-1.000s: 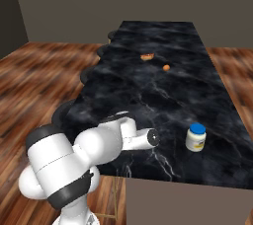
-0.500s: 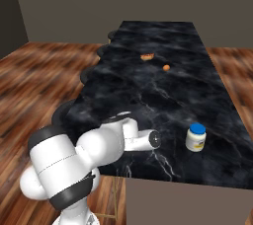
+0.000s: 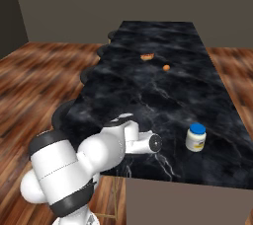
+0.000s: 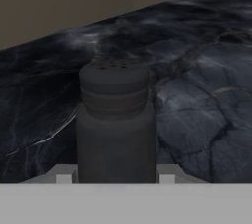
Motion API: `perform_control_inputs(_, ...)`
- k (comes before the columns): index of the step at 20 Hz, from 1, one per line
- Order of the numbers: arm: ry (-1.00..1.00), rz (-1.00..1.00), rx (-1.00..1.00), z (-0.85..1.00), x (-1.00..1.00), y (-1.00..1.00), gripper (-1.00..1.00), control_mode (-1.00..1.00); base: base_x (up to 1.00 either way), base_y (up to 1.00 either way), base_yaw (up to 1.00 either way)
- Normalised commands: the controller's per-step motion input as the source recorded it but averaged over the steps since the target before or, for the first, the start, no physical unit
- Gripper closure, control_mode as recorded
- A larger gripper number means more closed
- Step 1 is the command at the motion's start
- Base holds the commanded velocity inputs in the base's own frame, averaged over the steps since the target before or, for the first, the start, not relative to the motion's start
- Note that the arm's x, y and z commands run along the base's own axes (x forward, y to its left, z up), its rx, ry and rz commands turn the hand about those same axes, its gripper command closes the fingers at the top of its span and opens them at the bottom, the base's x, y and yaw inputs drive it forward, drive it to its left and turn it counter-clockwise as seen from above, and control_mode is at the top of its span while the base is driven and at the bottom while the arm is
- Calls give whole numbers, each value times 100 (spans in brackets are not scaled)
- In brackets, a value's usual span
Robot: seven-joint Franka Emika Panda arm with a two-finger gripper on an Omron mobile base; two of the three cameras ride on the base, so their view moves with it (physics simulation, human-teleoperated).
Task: Move the mayonnaise and shaker from the cabinet to the dining counter.
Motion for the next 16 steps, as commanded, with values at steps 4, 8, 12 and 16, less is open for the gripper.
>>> perform_control_inputs(4,-5,0,0,0,0,0,100,-100,0,0,0)
perform_control_inputs(8,-2,0,0,0,0,0,-100,-100,0,0,0)
perform_control_inputs(12,-2,0,0,0,0,0,-100,-100,0,0,0)
perform_control_inputs(16,-2,0,0,0,0,-5,-100,-100,0,0,0)
